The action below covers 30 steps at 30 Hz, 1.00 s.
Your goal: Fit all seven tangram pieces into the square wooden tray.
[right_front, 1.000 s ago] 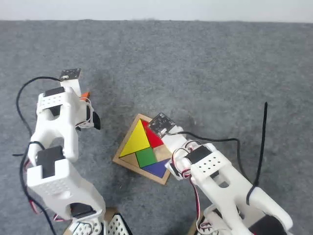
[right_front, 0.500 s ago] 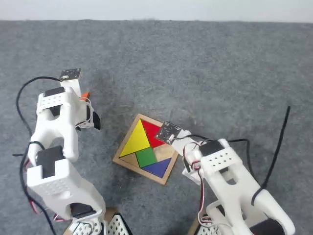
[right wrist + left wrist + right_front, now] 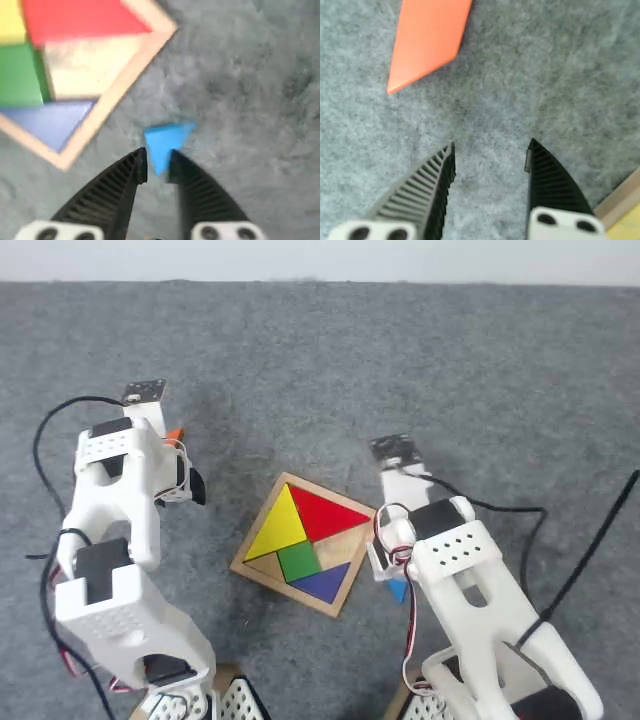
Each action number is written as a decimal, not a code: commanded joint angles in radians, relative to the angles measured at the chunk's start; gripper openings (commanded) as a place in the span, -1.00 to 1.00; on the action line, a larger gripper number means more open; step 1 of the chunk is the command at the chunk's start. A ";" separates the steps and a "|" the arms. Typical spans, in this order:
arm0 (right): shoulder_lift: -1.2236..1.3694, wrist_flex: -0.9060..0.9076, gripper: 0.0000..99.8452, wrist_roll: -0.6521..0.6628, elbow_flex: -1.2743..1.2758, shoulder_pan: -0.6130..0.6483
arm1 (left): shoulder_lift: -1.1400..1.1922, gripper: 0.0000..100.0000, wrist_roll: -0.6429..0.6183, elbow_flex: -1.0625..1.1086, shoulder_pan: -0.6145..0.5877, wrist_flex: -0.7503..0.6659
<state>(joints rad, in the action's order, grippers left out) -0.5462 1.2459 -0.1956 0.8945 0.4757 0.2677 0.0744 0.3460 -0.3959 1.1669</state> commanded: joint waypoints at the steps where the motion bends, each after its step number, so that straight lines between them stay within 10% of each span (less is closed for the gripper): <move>1: -0.010 -0.079 -0.66 -0.143 -0.006 -0.005 | -0.017 -0.56 0.015 -0.008 0.000 -0.011; 30: 0.348 -0.315 -0.66 -0.356 0.054 0.021 | -0.018 -0.56 0.037 -0.007 -0.020 -0.011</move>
<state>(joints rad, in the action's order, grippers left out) -0.2578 0.9574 -0.5409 0.9789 0.4833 0.2677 0.1005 0.3460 -0.4127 1.1669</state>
